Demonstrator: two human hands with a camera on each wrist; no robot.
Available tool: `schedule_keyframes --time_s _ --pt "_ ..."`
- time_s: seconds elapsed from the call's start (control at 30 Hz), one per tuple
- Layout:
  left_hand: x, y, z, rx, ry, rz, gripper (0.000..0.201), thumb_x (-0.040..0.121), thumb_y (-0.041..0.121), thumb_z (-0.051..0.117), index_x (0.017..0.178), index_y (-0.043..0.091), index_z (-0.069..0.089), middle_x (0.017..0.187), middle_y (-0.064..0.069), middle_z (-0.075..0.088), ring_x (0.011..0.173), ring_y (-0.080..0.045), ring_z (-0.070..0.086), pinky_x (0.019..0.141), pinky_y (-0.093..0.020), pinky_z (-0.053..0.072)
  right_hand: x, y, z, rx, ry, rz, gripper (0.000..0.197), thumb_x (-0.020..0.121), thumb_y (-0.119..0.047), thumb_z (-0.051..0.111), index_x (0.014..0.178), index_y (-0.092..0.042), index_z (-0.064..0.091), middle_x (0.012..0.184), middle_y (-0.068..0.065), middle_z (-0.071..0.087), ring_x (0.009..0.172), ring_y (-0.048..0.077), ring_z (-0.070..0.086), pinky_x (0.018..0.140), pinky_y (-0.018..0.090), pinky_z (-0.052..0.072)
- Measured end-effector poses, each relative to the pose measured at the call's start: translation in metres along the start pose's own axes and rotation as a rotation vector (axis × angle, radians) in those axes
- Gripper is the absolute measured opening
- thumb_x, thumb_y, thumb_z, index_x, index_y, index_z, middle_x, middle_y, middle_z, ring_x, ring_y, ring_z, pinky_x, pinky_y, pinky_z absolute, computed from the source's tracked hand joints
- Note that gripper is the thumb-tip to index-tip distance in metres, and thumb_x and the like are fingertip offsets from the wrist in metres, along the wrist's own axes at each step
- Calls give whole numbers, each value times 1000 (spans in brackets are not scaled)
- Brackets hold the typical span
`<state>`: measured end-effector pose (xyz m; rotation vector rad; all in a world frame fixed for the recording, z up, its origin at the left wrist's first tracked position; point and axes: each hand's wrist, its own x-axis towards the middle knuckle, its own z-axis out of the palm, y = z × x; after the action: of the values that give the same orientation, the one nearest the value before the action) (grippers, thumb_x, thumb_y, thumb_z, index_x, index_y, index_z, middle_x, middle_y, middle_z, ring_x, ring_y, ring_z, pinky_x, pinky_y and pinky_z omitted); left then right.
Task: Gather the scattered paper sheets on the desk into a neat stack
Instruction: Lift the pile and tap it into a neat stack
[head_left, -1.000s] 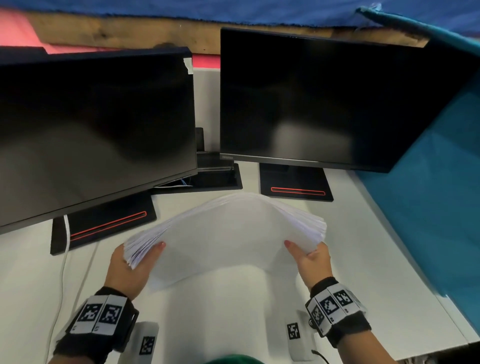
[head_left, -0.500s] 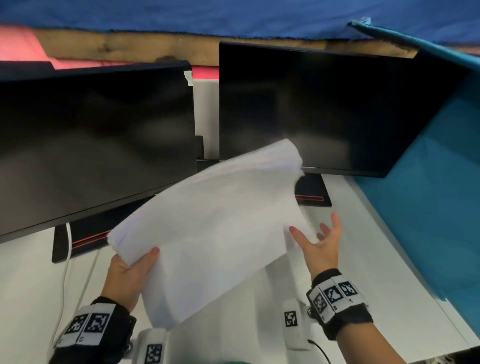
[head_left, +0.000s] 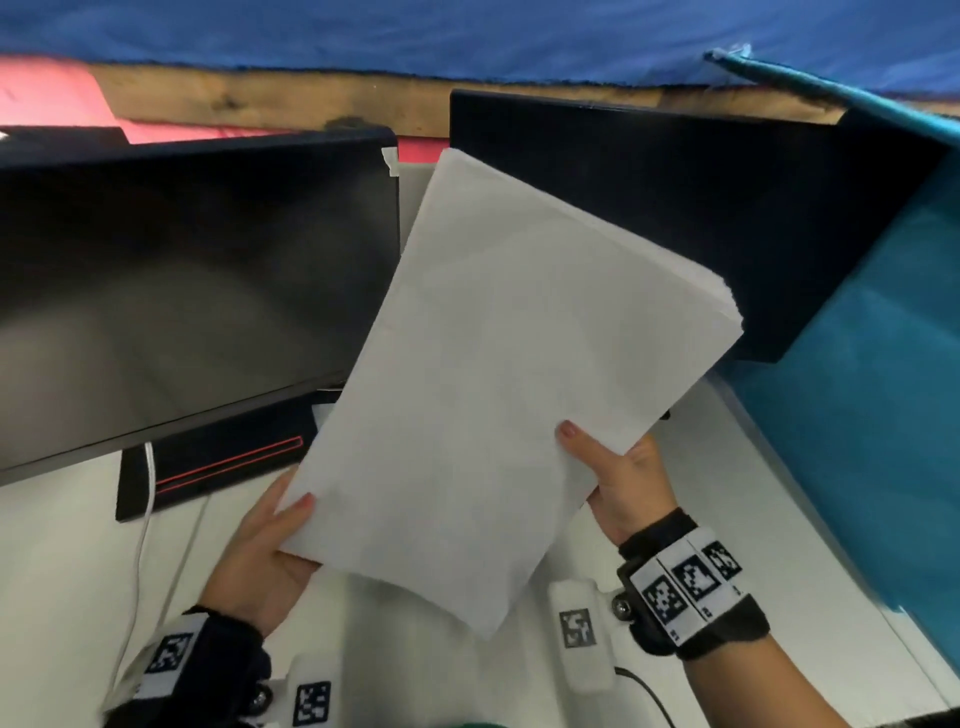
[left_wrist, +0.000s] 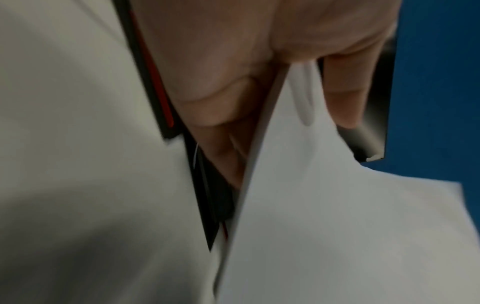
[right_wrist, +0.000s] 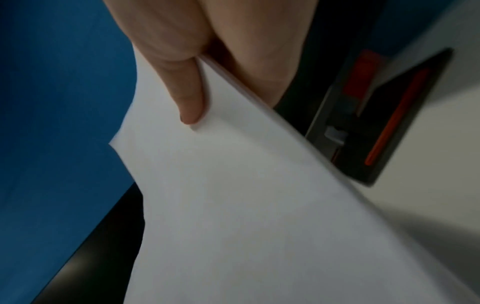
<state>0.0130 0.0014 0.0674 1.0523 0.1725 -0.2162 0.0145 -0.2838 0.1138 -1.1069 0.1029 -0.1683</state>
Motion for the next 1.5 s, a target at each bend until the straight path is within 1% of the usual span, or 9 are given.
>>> schedule_keyframes --time_s 0.13,0.27,0.47,0.77,0.87,0.93,1.0,1.23,1.5 --pt "10 35 6 421 -283 89 79 38 53 85 109 23 65 105 3 74 90 -12 69 69 -24 54 1 -8 3 -162 -67 -59 21 61 -22 79 81 -26 74 87 -6 76 86 12 71 75 27 56" --pt "23 43 29 536 -135 279 58 50 40 75 105 27 61 98 15 74 92 -6 69 71 -18 55 -2 -4 14 -329 -83 -57 33 82 8 59 82 -24 65 73 -18 73 74 -3 68 67 12 52" --pt "13 18 36 599 -3 385 34 77 0 68 96 28 62 85 28 71 86 8 66 71 -7 49 -9 13 10 -381 47 -58 27 74 4 71 91 -17 67 86 -3 74 81 10 70 69 20 53" --pt "11 23 59 593 4 501 29 85 0 59 97 27 60 85 31 70 86 10 65 73 -6 48 -10 10 15 -399 123 -135 22 73 2 72 89 -12 68 81 -5 73 74 6 69 63 16 52" --pt "7 24 53 560 5 529 43 68 30 77 105 13 64 90 14 74 91 2 67 74 -7 48 -12 9 13 -416 102 -173 46 69 -4 78 111 0 59 101 11 69 89 13 68 69 16 53" --pt "4 29 54 536 19 614 82 54 52 78 118 7 56 105 2 67 98 0 65 77 -8 49 -14 2 15 -450 114 -228 73 59 -26 85 122 -8 52 114 14 64 101 19 65 79 24 56" --pt "-4 41 64 553 -12 732 72 64 44 72 127 22 44 115 -1 60 105 -5 61 84 -14 49 -16 -13 21 -480 125 -351 81 59 -31 80 130 -27 41 124 9 56 113 20 58 92 34 52" --pt "-2 53 93 550 45 873 58 79 10 57 129 25 32 114 12 51 99 3 57 81 -15 50 -8 -34 43 -508 104 -496 62 76 -16 64 132 -19 36 120 -14 54 112 6 54 99 31 47" --pt "12 51 87 597 52 717 51 60 40 65 108 39 48 106 16 56 96 7 58 76 -11 49 0 -33 34 -351 21 -389 38 72 -31 70 107 -24 56 103 -7 65 94 5 65 75 18 52"
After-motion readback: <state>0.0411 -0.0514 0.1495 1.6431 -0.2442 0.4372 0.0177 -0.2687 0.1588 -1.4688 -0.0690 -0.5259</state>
